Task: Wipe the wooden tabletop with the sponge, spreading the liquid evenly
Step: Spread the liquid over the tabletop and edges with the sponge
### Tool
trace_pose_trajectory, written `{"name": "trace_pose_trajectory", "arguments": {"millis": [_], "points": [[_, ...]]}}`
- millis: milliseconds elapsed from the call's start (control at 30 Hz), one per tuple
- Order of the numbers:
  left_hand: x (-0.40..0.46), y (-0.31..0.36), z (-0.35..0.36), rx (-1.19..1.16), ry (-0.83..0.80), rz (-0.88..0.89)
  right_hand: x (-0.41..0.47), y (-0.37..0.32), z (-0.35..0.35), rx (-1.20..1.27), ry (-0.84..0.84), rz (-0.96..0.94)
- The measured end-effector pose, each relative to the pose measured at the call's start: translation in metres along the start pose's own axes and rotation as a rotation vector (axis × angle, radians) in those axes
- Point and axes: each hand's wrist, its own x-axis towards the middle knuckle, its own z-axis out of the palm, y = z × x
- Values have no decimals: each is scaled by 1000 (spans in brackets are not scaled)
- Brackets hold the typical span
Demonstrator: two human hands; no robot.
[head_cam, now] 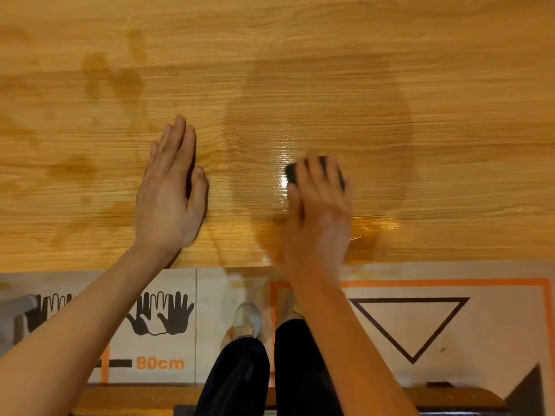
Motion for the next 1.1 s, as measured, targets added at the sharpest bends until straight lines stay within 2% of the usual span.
{"name": "trace_pose_trajectory", "arguments": {"millis": [67, 100, 167, 233, 333, 400, 433, 500, 600, 667, 700, 767, 867, 933, 1000, 1100], "points": [[-2, -2, 1, 8, -9, 0, -22, -40, 29, 23, -287, -10], [-1, -3, 1, 12, -7, 8, -26, -38, 37, 55, -354, -54], [-1, -5, 2, 20, -1, 37, -18, -15, 23, -35, -396, -134], [-1, -6, 3, 16, 8, 43, -13, 23, -8, -76, -351, -93], [0, -8, 5, -23, 18, 30, -10, 93, -62, -11, -148, 249], [-1, -9, 4, -90, 35, 34, -10, 100, -69, 15, -34, 440], [-1, -9, 3, -137, 39, 44, -12, 86, -59, 16, -5, 459], [-3, -9, 1, -215, 35, 78, -22, 41, -25, 9, -20, 358], [-5, -10, -2, -267, 6, 108, -46, -29, 24, 30, -121, 49], [-9, -13, -6, -252, -26, 110, -48, -30, 24, 33, -219, -104], [-12, -16, -7, -241, -42, 118, -44, -15, 15, 31, -245, -122], [-22, -18, -10, -214, -75, 157, -37, 25, -15, 35, -256, -5], [-36, -17, -8, -127, -96, 222, -36, 80, -61, 14, -76, 326], [-37, -16, -6, -74, -72, 237, -36, 78, -59, 2, 34, 464], [-36, -16, -5, -48, -63, 244, -36, 47, -34, -21, 42, 419], [-38, -17, -5, -46, -59, 255, -47, -19, 19, -44, -33, 155]]}}
